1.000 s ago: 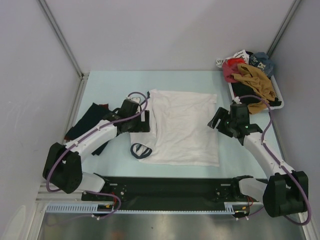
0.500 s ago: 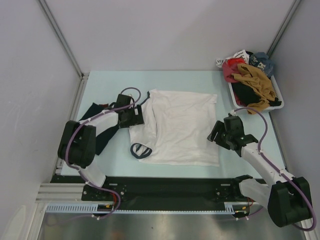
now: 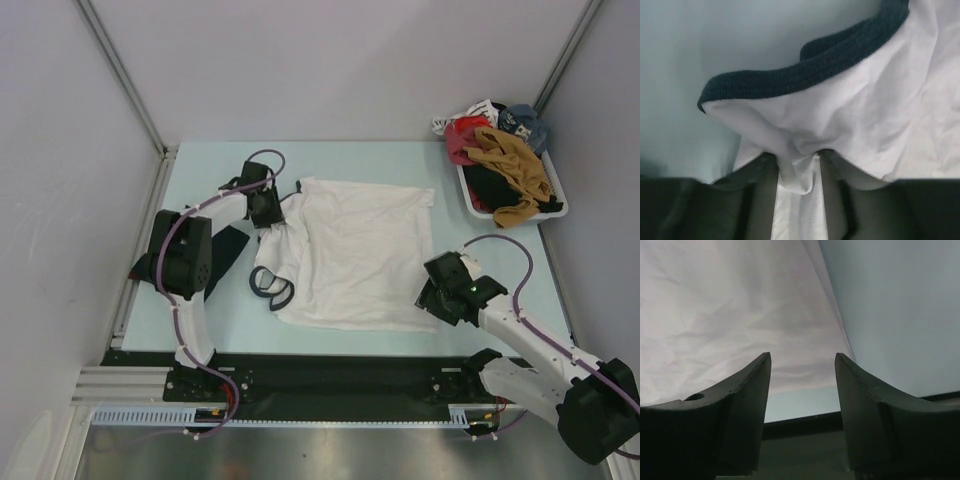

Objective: Fold and stack the tank tops
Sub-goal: Flatten the tank top out

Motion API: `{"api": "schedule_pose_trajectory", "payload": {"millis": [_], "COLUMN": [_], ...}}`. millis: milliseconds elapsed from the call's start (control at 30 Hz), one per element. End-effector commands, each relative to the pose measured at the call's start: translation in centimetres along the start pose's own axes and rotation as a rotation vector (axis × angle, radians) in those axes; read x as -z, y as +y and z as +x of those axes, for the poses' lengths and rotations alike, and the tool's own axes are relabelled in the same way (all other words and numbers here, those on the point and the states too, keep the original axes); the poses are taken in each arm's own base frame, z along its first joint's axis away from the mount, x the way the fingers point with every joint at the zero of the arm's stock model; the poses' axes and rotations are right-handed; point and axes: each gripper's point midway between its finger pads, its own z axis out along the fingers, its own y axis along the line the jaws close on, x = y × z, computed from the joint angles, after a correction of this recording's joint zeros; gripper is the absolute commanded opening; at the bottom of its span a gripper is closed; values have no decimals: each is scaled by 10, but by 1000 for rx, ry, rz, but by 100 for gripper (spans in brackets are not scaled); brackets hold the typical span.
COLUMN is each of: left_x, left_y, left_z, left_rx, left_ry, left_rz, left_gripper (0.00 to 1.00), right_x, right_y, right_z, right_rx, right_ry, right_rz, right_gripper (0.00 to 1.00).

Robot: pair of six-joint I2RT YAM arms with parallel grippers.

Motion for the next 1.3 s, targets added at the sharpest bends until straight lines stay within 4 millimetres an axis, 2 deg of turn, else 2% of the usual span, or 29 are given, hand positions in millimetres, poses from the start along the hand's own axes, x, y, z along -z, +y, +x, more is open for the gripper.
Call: {"api": "schedule_pose_trajectory", "payload": {"millis": [0, 33, 67, 100, 133, 300, 367, 467, 500, 533, 567, 600, 633, 667, 700, 733, 767, 800, 867, 900, 933, 1000, 1033, 1100, 1133, 1200, 1233, 1267], "left_x": [-1, -2, -9, -8, -9, -8, -4, 5, 8, 10, 14, 13, 15, 22, 21, 31, 37, 38, 58, 61, 76, 86, 102, 114, 130, 141, 159, 166], "left_y": [-3, -3, 0, -4, 1, 17, 34, 44, 48, 49, 47, 45, 41, 38, 31, 27, 24, 23, 16, 17, 9, 4, -1, -3, -8, -10, -16, -18], "left_z": [-44, -47, -47, -58, -61, -90, -100, -111, -113, -114, -117, -112, -112, -113, -105, -106, -106, -97, -99, -91, -93, -82, -84, -75, -76, -66, -66, -62], "left_rx": [31, 33, 38, 44, 55, 111, 139, 164, 164, 164, 159, 155, 149, 147, 138, 130, 118, 107, 93, 83, 71, 46, 36, 10, 1, -15, -20, -20], "left_ry": [-81, -78, -66, -85, -85, -125, -149, -173, -179, -182, -193, -175, -179, -189, -170, -185, -194, -180, -212, -203, -227, -226, -252, -240, -268, -270, -305, -313], "left_rz": [4, 1, -10, -3, -15, -45, -87, -96, -114, -117, -111, -93, -75, -63, -32, -23, -18, -24, -11, -15, 0, 11, 27, 40, 58, 70, 91, 100], "left_gripper": [40, 30, 24, 20, 12, 6, 6, 9, 9, 11, 39, 54, 67, 73, 78, 89, 94, 97, 100, 100, 100, 100, 100, 100, 100, 100, 100, 100], "right_x": [11, 10, 7, 5, 3, -13, -16, -18, -19, -19, -20, -21, -22, -23, -24, -23, -22, -20, -16, -14, -12, -5, -2, 4, 6, 7, 6, 4], "right_y": [-21, -21, -25, -26, -28, -37, -39, -47, -48, -50, -50, -51, -51, -53, -53, -50, -51, -50, -43, -38, -33, -22, -17, -16, -13, -12, -12, -9], "right_z": [8, 13, 19, 23, 26, 35, 31, 21, 20, 18, 14, 12, 12, 7, 6, 5, 3, 2, 1, 4, 7, 14, 15, 21, 25, 29, 34, 37], "right_rx": [-65, -69, -68, -83, -89, -128, -139, -163, -169, -178, -179, -187, -198, -207, -214, -218, -219, -213, -201, -179, -167, -144, -144, -137, -137, -146, -154, -157], "right_ry": [-20, -8, 6, 14, 21, 13, -13, -59, -64, -71, -76, -80, -69, -71, -66, -59, -60, -63, -55, -45, -38, -22, -19, -7, -9, -1, 9, 16], "right_rz": [117, 115, 118, 122, 122, 141, 159, 202, 210, 213, 210, 207, 205, 206, 201, 191, 193, 186, 159, 138, 113, 85, 78, 86, 78, 76, 73, 61], "right_gripper": [58, 58, 58, 58, 58, 56, 52, 38, 27, 22, 17, 12, 3, 0, 0, 0, 0, 0, 8, 19, 28, 48, 48, 48, 48, 48, 48, 48]}}
